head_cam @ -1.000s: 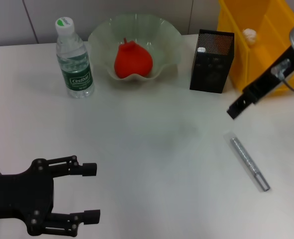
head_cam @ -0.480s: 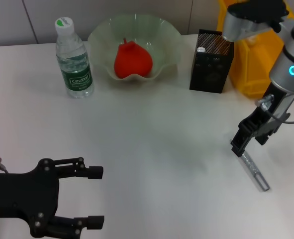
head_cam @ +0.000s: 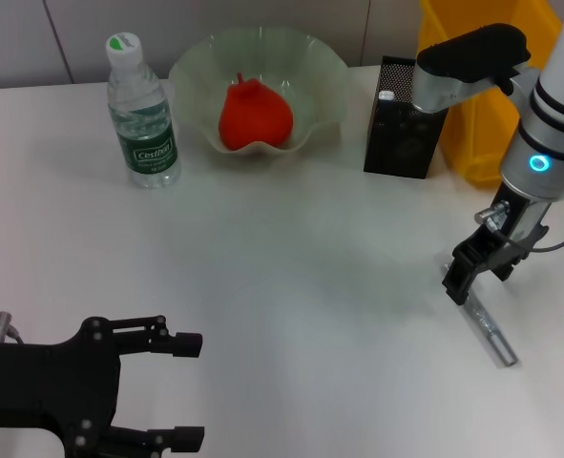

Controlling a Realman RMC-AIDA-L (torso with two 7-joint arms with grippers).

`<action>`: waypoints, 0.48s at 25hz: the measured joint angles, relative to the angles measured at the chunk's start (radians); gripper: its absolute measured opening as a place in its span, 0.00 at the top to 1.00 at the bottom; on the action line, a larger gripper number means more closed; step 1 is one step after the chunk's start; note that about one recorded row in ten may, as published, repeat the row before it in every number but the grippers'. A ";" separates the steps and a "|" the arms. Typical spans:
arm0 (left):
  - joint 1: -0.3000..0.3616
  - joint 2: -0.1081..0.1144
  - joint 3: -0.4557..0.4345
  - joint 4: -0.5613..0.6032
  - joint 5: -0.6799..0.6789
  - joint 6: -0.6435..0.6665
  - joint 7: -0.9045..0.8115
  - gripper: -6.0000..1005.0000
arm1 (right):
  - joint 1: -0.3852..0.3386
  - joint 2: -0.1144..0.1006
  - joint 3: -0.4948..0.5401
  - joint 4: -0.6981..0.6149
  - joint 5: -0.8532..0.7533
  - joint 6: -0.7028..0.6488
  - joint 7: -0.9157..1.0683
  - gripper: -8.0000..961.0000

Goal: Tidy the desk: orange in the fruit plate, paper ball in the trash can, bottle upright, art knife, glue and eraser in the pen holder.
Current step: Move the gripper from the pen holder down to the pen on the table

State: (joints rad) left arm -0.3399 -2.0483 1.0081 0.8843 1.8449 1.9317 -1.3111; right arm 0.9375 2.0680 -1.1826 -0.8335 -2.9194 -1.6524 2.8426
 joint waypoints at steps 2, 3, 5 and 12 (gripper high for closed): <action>0.002 0.000 -0.001 -0.004 0.001 -0.003 0.001 0.16 | -0.002 0.004 0.000 0.002 0.000 0.010 -0.001 0.33; 0.003 0.001 -0.003 -0.006 0.002 -0.004 0.001 0.16 | -0.002 0.005 0.000 0.003 0.000 0.013 -0.002 0.34; 0.004 0.001 -0.004 -0.006 0.002 -0.004 0.001 0.16 | -0.002 0.005 0.000 0.013 0.000 0.017 -0.008 0.34; 0.006 -0.002 0.000 -0.008 0.002 -0.005 0.001 0.16 | -0.001 0.006 -0.005 0.029 0.000 0.043 -0.013 0.48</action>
State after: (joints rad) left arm -0.3343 -2.0503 1.0079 0.8762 1.8469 1.9266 -1.3096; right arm 0.9367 2.0739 -1.1875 -0.8045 -2.9192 -1.6096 2.8292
